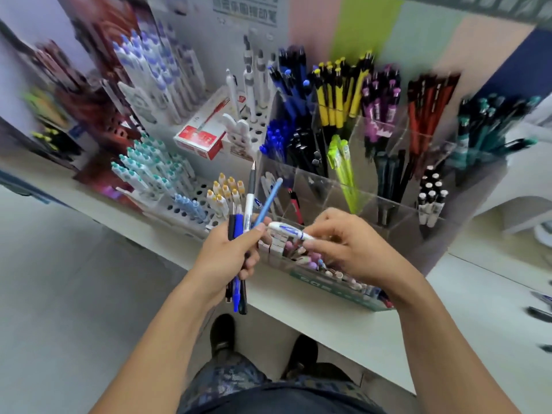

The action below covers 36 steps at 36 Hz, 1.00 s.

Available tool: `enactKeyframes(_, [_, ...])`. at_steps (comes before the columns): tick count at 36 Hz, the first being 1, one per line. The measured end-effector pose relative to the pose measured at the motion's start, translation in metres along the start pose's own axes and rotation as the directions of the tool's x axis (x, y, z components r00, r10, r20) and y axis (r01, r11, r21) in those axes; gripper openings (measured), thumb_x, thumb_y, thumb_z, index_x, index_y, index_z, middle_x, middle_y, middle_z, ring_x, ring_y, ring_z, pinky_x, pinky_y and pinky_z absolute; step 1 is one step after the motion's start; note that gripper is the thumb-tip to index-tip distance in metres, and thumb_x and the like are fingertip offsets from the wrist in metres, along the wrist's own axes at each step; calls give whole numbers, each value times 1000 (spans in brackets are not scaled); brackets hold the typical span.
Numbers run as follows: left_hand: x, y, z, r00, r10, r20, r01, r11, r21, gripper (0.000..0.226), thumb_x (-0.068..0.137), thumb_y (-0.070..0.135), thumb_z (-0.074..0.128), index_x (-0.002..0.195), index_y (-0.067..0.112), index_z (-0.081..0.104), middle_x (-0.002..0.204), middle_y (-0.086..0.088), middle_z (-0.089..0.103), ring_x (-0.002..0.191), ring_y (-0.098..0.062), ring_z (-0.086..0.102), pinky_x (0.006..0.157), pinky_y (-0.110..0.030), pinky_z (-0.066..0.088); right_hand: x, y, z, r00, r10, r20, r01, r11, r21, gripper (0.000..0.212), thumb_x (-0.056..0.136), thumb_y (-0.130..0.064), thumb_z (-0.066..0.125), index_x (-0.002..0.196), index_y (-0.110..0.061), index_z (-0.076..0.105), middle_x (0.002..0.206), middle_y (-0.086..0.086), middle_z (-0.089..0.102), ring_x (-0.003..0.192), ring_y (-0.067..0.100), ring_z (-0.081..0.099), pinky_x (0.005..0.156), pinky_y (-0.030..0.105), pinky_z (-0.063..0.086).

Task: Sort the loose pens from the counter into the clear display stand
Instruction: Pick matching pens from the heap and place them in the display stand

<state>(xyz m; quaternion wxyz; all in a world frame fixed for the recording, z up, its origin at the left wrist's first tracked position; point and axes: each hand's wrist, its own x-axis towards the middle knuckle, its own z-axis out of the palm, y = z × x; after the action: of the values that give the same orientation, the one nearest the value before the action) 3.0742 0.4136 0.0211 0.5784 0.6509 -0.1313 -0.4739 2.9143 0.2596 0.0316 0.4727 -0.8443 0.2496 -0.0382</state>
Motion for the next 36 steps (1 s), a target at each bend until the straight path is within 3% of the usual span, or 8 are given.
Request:
enactKeyframes(4, [11, 9, -25, 988, -49, 148, 43, 998, 43, 20, 101, 18, 58, 110, 6, 72, 74, 4, 61, 48, -9, 38, 38, -18, 32, 12, -3, 14, 896, 27, -443, 49, 986, 159, 12, 98, -17, 66, 99, -23, 76, 77, -1, 61, 67, 12, 54, 62, 26, 43])
enactKeyframes(10, [30, 23, -47, 958, -69, 278, 45, 995, 92, 19, 101, 14, 59, 109, 17, 75, 69, 2, 54, 49, -10, 35, 40, -19, 30, 55, -26, 59, 769, 68, -635, 6, 994, 113, 7, 96, -13, 68, 91, -17, 71, 71, -4, 67, 60, 12, 56, 56, 28, 45])
enactKeyframes(13, [38, 24, -58, 935, -63, 349, 14, 990, 142, 20, 101, 16, 58, 106, 24, 76, 65, 3, 44, 51, -12, 31, 41, -21, 28, 70, -23, 72, 791, 91, -605, -141, 989, -35, 11, 96, -16, 69, 85, -19, 66, 67, -11, 60, 59, 7, 56, 56, 19, 42])
enactKeyframes(18, [47, 23, -68, 891, -53, 451, -28, 985, 172, 23, 103, 19, 56, 108, 32, 75, 68, 0, 34, 52, -14, 28, 41, -23, 30, 86, -17, 80, 829, 267, -491, -422, 875, -237, 14, 94, -21, 67, 85, -11, 66, 79, 6, 66, 75, 26, 62, 67, 38, 50])
enactKeyframes(23, [51, 30, -74, 842, -90, 531, 15, 989, 145, 24, 103, 19, 55, 113, 30, 74, 69, 1, 37, 52, -15, 25, 40, -22, 27, 80, -34, 74, 749, 292, -595, -396, 917, -48, 16, 86, -17, 78, 100, -23, 72, 76, -19, 60, 67, -5, 54, 61, 5, 38])
enactKeyframes(28, [53, 40, -71, 817, -108, 567, -32, 972, 232, 24, 101, 18, 58, 121, 5, 64, 61, 1, 33, 49, -15, 27, 40, -23, 27, 47, -69, 61, 686, 368, -628, -227, 928, 296, 11, 97, -15, 67, 95, -18, 78, 64, -18, 65, 57, -1, 56, 58, 13, 43])
enactKeyframes(31, [50, 48, -58, 779, -102, 619, -88, 959, 269, 16, 98, 18, 64, 95, 4, 57, 59, -1, 32, 47, -15, 28, 43, -27, 25, 36, -89, 61, 761, 418, -497, -130, 848, 514, 13, 97, -16, 67, 89, -9, 76, 60, -7, 61, 51, 1, 48, 50, 14, 39])
enactKeyframes(36, [47, 64, -28, 757, -20, 653, -242, 920, 309, 29, 96, 18, 67, 88, -4, 49, 55, -1, 34, 43, -15, 30, 43, -27, 25, 28, -93, 58, 685, 570, -454, -43, 653, 756, 14, 97, -14, 65, 91, -4, 70, 69, 12, 62, 50, 12, 53, 43, 17, 40])
